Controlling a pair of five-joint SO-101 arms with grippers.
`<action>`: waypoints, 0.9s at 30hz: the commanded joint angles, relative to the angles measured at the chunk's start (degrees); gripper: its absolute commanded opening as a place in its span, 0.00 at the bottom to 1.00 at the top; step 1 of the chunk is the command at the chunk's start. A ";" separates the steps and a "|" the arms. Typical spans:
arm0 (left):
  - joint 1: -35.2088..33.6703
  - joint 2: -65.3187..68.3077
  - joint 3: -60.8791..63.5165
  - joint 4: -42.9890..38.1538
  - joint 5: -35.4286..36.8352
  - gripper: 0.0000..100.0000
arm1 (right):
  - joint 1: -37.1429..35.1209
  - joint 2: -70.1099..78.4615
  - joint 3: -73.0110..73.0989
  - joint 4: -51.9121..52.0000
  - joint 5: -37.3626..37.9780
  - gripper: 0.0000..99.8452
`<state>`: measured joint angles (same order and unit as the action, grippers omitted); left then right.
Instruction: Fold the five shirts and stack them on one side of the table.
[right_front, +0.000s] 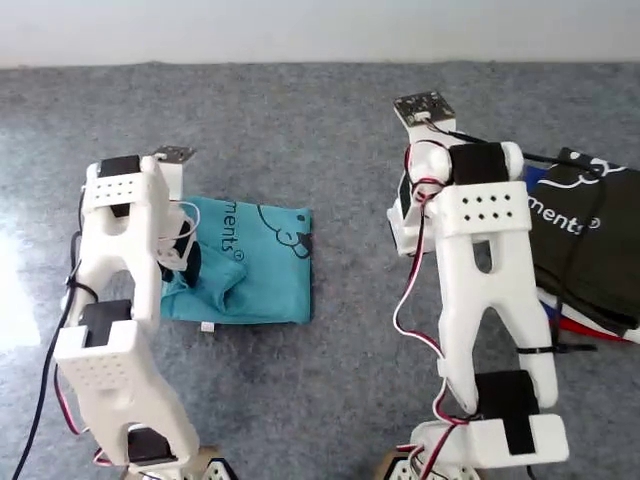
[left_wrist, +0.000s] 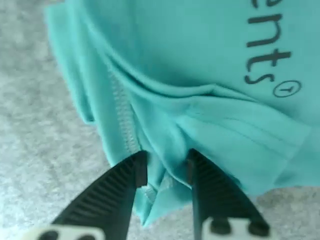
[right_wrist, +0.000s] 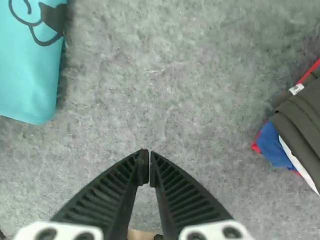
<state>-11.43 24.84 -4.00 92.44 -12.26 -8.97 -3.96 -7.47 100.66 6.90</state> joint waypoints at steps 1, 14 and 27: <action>0.70 0.00 -2.24 -1.76 2.02 0.14 | 0.75 -2.77 0.00 2.15 -0.26 0.01; 1.85 1.49 -3.21 -3.43 2.46 0.04 | 0.75 -2.77 0.00 2.07 -0.26 0.01; 2.11 1.49 -8.66 0.70 2.46 0.13 | 0.75 -2.33 0.00 2.07 -0.26 0.01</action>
<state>-9.76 27.03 -10.42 92.35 -10.24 -8.79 -4.40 -7.47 100.66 6.90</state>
